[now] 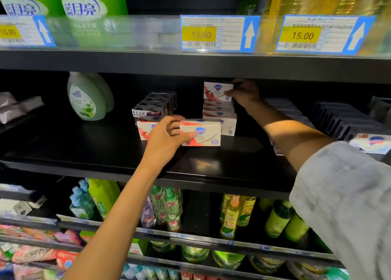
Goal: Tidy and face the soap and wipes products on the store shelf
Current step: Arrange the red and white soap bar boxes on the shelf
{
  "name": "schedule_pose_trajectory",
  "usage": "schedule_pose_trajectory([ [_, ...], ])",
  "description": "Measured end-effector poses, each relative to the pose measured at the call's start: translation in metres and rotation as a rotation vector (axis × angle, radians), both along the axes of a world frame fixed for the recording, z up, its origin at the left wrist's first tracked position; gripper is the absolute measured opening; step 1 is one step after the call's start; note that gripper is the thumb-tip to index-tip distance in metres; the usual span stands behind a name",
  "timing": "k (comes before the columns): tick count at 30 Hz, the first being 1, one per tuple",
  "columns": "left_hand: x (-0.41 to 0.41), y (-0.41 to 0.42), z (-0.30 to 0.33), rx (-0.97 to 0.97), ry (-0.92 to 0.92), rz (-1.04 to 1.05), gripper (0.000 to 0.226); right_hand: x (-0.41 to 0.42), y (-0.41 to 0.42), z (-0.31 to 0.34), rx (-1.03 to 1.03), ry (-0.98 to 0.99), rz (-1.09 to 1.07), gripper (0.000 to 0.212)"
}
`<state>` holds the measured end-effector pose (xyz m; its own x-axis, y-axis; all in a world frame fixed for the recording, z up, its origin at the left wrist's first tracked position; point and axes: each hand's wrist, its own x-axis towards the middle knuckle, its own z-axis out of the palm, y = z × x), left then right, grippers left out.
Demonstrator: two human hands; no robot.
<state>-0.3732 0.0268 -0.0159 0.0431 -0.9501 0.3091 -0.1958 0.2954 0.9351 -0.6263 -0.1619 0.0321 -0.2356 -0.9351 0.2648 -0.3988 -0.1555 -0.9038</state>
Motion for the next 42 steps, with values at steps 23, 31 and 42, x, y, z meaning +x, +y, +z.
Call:
schedule_pose_trajectory([
  [23,-0.026,-0.032,0.023,-0.125,-0.022,0.068,0.039,-0.003,0.040,0.010,-0.067,0.024,-0.136,0.040],
  [31,-0.052,-0.096,0.044,-0.098,-0.075,0.102,0.039,-0.006,0.149,-0.022,-0.051,0.345,-0.025,0.050],
  [42,-0.070,-0.144,0.040,-0.102,-0.095,0.051,0.032,-0.016,0.206,-0.047,0.173,0.654,0.273,0.069],
])
